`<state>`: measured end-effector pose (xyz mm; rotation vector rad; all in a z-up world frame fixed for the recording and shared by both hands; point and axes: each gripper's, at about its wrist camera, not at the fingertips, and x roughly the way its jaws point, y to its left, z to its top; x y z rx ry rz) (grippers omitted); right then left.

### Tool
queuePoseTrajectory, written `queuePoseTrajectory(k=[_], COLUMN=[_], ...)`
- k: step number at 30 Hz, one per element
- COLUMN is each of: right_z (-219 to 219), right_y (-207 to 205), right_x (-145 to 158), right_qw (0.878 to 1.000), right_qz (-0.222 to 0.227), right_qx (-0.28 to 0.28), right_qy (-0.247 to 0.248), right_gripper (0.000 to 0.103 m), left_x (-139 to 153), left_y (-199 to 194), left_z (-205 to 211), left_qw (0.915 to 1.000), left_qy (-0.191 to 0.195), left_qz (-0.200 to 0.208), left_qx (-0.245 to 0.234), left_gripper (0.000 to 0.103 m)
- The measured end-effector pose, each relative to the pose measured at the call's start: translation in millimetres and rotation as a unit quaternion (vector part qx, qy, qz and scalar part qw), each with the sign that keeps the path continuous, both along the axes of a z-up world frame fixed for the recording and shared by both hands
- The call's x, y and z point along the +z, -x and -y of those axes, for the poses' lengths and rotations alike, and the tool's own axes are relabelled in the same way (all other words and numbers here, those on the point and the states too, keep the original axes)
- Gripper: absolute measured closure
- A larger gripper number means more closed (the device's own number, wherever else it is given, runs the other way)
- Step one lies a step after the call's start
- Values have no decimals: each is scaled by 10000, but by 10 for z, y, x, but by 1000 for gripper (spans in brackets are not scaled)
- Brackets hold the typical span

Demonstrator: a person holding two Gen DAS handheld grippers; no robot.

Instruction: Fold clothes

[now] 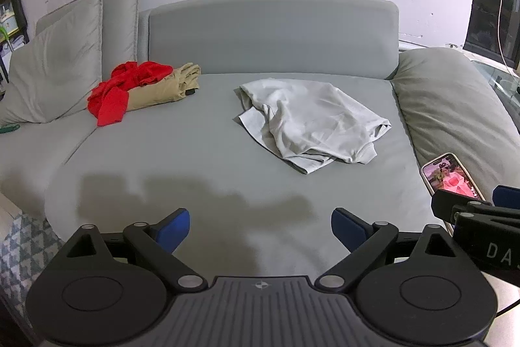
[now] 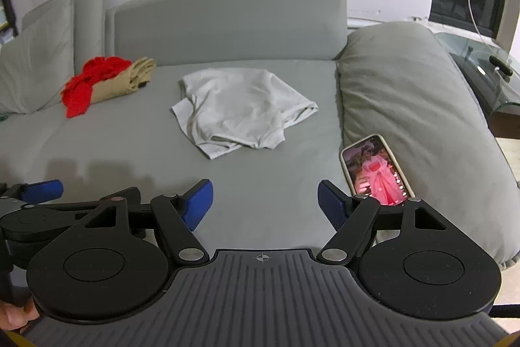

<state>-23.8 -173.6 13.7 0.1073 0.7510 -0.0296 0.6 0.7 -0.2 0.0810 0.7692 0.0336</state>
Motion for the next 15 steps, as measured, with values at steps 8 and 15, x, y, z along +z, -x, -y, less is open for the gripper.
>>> queuePoseTrajectory(k=[8, 15], right_z=[-6, 16], right_y=[-20, -15], right_x=[-4, -24], right_qw=[10000, 10000], right_qz=[-33, -51], right_qx=[-23, -31], right_qy=[-13, 16], right_gripper=[26, 26], left_x=[17, -27], left_y=[-4, -4], left_z=[-5, -55], left_qw=[9999, 10000], left_qy=[-131, -64], left_qz=[56, 38], left_qx=[-12, -12], left_gripper=[10, 10])
